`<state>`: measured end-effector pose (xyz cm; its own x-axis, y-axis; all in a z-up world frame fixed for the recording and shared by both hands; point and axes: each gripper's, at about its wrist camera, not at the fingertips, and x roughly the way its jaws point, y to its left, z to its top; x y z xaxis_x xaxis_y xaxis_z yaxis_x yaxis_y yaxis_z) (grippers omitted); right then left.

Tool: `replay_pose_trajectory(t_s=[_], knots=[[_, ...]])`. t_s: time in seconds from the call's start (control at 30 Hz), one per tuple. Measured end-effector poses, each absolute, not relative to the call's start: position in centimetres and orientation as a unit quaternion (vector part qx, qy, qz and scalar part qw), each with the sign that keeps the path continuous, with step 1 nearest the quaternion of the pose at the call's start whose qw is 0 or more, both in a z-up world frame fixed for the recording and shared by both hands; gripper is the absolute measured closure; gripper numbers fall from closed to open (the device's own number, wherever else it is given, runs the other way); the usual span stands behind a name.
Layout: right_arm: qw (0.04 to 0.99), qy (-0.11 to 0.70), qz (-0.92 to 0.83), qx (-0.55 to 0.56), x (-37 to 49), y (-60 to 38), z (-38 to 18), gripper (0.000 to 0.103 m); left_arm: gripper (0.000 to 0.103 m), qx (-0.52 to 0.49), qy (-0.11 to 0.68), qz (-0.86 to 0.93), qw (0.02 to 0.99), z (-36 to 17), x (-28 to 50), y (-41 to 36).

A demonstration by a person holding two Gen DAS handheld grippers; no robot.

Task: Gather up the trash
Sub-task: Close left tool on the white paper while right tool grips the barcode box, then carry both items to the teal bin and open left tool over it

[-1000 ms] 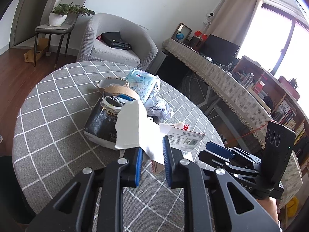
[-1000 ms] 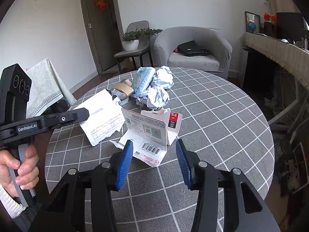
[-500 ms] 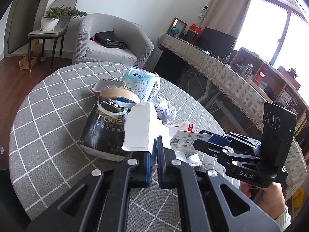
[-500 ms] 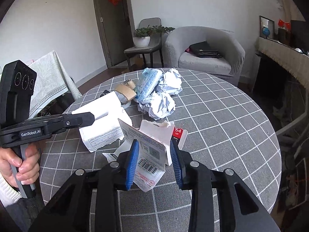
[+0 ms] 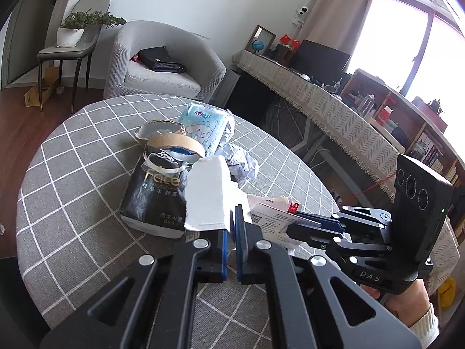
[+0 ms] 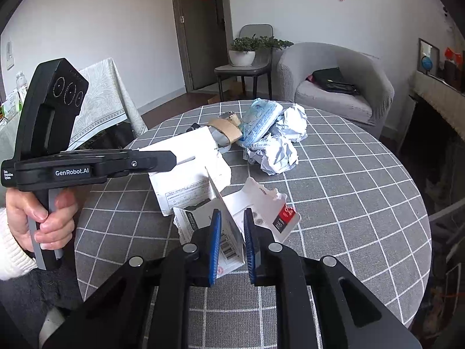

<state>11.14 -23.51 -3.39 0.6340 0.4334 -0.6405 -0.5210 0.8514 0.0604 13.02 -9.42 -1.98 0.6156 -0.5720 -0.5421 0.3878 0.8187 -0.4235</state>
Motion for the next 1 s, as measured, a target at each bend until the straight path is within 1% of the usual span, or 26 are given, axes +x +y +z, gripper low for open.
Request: replay_pose_trajectory(t_s=[0.1, 0.3, 0.7, 0.87, 1.0], knots=[[0.897, 0.339, 0.274, -0.07, 10.8, -22.7, -3.3, 0.098, 0.098, -0.128, 0.344, -0.27, 0.89, -1.9, 12.5, -9.3], [0.901, 0.34, 0.26, -0.072, 10.2, -21.9, -2.9, 0.1, 0.098, -0.133, 0.344, -0.27, 0.889, -1.7, 11.5, -8.1], [0.926, 0.298, 0.228, -0.044, 7.3, -21.0, 0.1, 0.1, 0.098, -0.124, 0.325, -0.278, 0.895, 0.3, 6.8, -4.9], [0.929, 0.289, 0.23, -0.032, 6.6, -19.6, 0.3, 0.101, 0.101, -0.127, 0.318, -0.275, 0.898, 1.0, 4.9, -3.0], [0.928, 0.288, 0.234, -0.03, 6.4, -17.9, 0.2, 0.101, 0.102, -0.122, 0.311, -0.265, 0.905, 1.4, 3.6, -1.4]])
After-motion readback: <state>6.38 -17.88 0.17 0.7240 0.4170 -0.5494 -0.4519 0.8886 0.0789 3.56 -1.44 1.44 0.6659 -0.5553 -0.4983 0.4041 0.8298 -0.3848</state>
